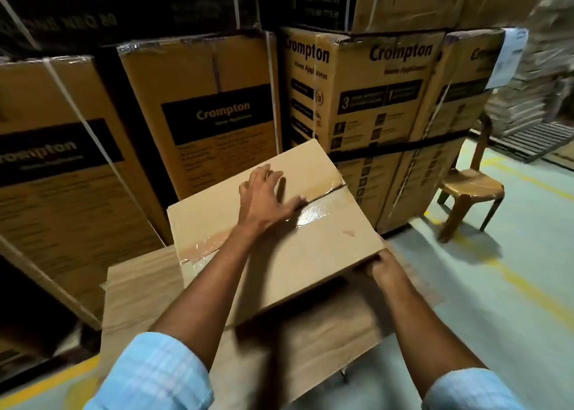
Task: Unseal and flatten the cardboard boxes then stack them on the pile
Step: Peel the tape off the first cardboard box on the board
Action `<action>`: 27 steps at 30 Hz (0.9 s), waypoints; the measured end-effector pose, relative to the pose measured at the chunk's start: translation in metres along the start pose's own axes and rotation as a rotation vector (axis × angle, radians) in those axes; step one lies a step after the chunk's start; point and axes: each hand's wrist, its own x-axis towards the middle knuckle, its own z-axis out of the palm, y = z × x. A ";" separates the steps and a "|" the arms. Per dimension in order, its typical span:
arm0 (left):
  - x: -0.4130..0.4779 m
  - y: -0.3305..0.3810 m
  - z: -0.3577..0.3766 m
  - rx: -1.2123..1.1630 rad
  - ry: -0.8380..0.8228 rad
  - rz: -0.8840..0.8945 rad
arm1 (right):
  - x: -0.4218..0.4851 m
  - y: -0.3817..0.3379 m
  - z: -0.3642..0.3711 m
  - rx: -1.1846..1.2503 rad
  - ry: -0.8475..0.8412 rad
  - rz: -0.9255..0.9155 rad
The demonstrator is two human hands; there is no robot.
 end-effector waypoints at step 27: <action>-0.086 -0.022 0.161 0.176 -0.140 -0.345 | 0.075 -0.011 0.086 -1.169 -0.047 -0.760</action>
